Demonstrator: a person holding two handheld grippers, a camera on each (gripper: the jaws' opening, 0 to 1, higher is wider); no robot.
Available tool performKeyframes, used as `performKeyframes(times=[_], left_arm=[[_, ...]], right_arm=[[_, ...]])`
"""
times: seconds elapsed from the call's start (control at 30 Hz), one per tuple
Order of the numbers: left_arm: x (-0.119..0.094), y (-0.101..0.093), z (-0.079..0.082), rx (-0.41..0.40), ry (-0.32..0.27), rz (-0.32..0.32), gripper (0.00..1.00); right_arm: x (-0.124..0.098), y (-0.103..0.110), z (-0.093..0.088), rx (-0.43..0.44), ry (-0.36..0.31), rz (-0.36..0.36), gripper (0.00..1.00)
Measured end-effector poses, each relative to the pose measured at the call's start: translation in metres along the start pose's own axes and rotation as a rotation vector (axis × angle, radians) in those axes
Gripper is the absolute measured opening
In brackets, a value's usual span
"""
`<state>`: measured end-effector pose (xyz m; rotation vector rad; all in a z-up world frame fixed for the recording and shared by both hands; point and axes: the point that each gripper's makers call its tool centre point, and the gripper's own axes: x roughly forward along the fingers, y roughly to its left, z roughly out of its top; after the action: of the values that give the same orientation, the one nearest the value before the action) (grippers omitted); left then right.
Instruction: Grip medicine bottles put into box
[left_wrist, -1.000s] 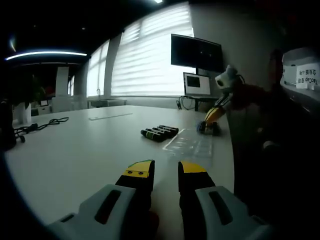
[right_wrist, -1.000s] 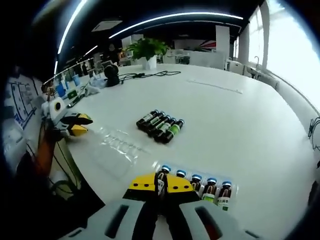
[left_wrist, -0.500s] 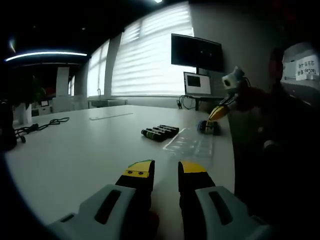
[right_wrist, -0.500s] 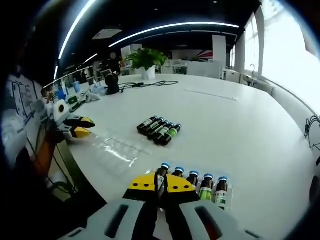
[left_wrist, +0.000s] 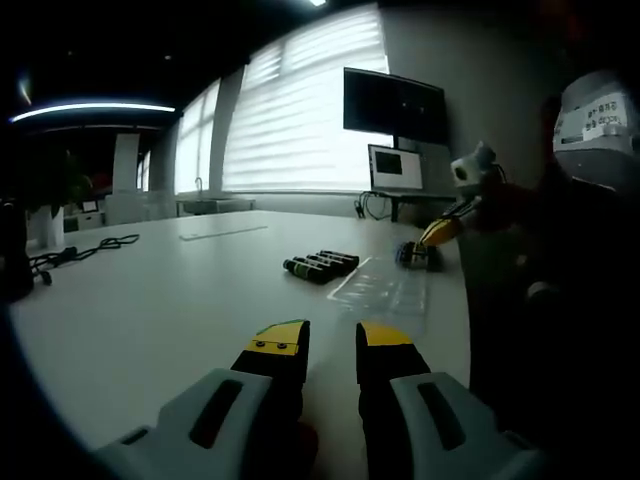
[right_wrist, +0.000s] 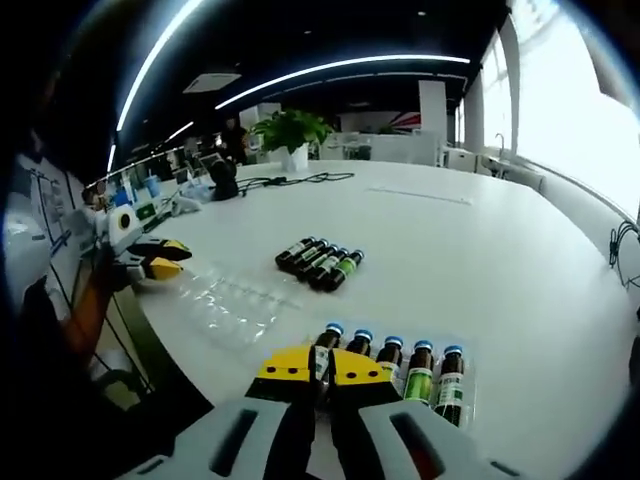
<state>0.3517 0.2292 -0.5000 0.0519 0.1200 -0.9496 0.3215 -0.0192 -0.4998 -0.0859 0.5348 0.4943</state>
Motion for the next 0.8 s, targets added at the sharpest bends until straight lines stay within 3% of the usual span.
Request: performKeyframes(times=[0.8], left_arm=[[0.0011, -0.0007, 0.0003, 0.000, -0.001, 0.002, 0.13]], right_arm=[[-0.0094, -0.0034, 0.0101, 0.046, -0.096, -0.029, 0.01]])
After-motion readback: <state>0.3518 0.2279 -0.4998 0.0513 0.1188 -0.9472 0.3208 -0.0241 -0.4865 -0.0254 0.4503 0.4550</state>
